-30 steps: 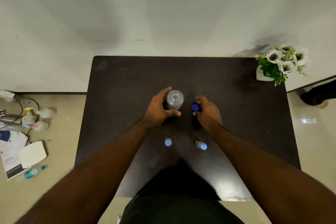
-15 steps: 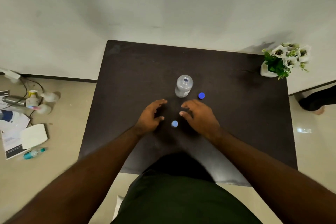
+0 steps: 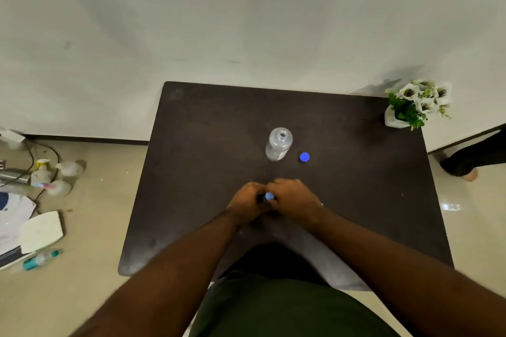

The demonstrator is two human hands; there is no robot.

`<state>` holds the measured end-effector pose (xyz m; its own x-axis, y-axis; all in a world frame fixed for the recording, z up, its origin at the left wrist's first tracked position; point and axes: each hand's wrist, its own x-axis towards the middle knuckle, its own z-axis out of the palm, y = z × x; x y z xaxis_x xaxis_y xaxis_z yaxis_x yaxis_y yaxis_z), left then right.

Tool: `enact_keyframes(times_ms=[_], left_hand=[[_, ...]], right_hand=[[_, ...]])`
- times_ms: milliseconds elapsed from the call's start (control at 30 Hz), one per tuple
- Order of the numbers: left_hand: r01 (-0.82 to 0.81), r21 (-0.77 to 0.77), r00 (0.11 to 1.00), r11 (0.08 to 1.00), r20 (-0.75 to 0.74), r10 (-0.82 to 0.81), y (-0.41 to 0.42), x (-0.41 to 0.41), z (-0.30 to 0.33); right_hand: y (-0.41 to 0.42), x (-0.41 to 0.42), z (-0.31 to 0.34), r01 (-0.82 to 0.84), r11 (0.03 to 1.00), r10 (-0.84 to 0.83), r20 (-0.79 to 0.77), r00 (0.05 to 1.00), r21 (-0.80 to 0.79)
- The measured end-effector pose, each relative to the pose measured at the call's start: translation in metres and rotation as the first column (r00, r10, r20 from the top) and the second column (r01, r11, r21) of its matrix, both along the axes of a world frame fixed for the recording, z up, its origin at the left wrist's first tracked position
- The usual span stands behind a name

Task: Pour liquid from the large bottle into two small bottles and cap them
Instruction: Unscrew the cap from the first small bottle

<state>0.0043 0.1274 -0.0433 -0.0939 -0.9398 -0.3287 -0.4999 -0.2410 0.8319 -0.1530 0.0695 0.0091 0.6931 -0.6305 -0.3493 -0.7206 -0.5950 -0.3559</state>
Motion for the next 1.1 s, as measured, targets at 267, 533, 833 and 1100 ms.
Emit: enact_keyframes(times_ms=[267, 533, 833, 1100], left_hand=[[-0.069, 0.015, 0.979, 0.997, -0.190, 0.071, -0.019, 0.014, 0.057], [-0.276, -0.338, 0.909, 0.900, -0.395, 0.131, -0.086, 0.009, 0.216], [-0.293, -0.612, 0.938, 0.735, -0.333, 0.097, -0.140, -0.011, 0.429], [-0.220, -0.736, 0.969, 0.641, -0.243, 0.054, -0.144, -0.014, 0.538]], right_hand=[[-0.032, 0.005, 0.088, 0.050, 0.998, -0.055, 0.127, 0.990, 0.039], [-0.090, 0.000, 0.256, 0.227, 0.971, -0.168, 0.458, 0.873, -0.077], [-0.123, -0.015, 0.447, 0.341, 0.892, -0.025, 0.722, 0.692, -0.296], [-0.117, -0.029, 0.554, 0.364, 0.851, 0.083, 0.783, 0.617, -0.378]])
